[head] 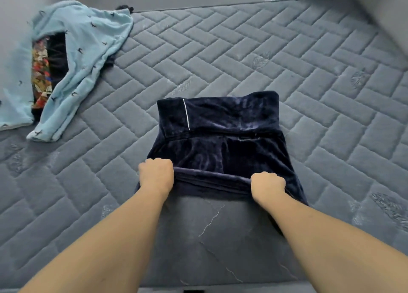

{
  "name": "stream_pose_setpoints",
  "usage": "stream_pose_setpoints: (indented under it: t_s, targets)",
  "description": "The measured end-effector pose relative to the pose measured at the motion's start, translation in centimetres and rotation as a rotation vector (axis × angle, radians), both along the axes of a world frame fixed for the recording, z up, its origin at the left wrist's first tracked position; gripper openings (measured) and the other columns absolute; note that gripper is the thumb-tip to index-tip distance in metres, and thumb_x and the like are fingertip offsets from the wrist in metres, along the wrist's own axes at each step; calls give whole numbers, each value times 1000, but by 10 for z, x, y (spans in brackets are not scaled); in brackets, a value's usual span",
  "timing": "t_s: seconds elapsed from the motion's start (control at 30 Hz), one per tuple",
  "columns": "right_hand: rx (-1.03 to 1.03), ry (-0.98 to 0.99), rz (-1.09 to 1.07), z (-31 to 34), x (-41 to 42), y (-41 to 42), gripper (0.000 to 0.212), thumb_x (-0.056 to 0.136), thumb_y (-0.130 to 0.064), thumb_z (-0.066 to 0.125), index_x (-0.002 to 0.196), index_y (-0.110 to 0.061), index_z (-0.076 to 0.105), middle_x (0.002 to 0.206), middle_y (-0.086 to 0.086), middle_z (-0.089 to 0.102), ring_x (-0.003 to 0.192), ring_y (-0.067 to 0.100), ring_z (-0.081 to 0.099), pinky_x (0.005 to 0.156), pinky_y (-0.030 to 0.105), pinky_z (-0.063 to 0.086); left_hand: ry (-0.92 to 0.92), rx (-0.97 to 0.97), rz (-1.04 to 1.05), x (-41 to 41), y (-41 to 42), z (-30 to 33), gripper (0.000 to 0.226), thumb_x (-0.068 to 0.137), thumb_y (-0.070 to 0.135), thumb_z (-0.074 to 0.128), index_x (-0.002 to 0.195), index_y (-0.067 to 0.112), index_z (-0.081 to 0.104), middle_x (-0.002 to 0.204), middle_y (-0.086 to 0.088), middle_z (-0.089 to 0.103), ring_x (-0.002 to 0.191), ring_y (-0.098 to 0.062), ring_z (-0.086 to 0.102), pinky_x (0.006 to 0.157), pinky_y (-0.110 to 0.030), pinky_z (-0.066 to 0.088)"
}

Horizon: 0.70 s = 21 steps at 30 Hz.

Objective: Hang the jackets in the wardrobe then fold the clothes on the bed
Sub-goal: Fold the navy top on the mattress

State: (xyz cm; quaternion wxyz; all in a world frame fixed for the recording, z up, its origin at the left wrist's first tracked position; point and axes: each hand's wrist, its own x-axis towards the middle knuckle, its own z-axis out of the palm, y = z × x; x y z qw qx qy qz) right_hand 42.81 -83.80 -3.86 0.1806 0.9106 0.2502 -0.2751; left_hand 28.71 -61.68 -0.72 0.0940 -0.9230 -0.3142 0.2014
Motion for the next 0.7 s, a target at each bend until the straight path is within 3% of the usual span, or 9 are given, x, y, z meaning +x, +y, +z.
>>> stream_pose_setpoints:
  t_s: [0.13, 0.3, 0.4, 0.47, 0.6, 0.7]
  targets:
    - [-54, -39, -1, 15, 41, 38, 41, 87, -12, 55, 127, -17, 52, 127, 8, 52, 119, 31, 48, 92, 52, 46, 19, 21, 16, 37, 35, 2, 23, 92, 11, 45, 106, 22, 60, 109, -2, 64, 105, -26, 57, 76, -34, 32]
    - [-25, -83, 2, 27, 88, 68, 35, 86, -9, 55, 120, -15, 49, 120, 6, 58, 111, 28, 54, 93, 46, 48, 30, 17, 23, 84, 79, 3, 17, 89, 11, 45, 100, 21, 54, 106, 2, 68, 100, -24, 61, 82, -35, 38]
    - [-40, -146, 82, 34, 133, 90, 32, 87, -11, 53, 118, -17, 54, 118, 5, 60, 109, 28, 54, 94, 45, 47, 89, 114, -33, 132, 105, 11, 28, 89, 15, 45, 109, 27, 62, 112, 3, 67, 109, -25, 58, 100, -42, 37]
    - [-19, -228, 150, 37, 172, 114, 33, 89, -15, 50, 122, -19, 56, 123, 7, 58, 114, 29, 52, 97, 46, 43, 145, 219, -70, 167, 122, 16, 32, 92, 19, 43, 115, 27, 63, 119, 0, 65, 118, -29, 52, 111, -53, 25]
    - [80, -430, 276, 28, 233, 153, 36, 88, -20, 50, 125, -18, 51, 126, 9, 51, 117, 30, 47, 103, 48, 34, 122, 350, -61, 215, 147, 2, 45, 90, 22, 41, 134, 18, 45, 140, -13, 44, 137, -38, 30, 116, -65, 5]
    - [240, -469, 292, 1, 248, 145, 47, 91, -31, 45, 135, -14, 41, 135, 13, 42, 125, 33, 38, 113, 55, 20, -17, 110, -51, 230, 133, -26, 62, 87, 21, 44, 146, 19, 25, 153, -10, 20, 145, -36, 8, 111, -71, -3]
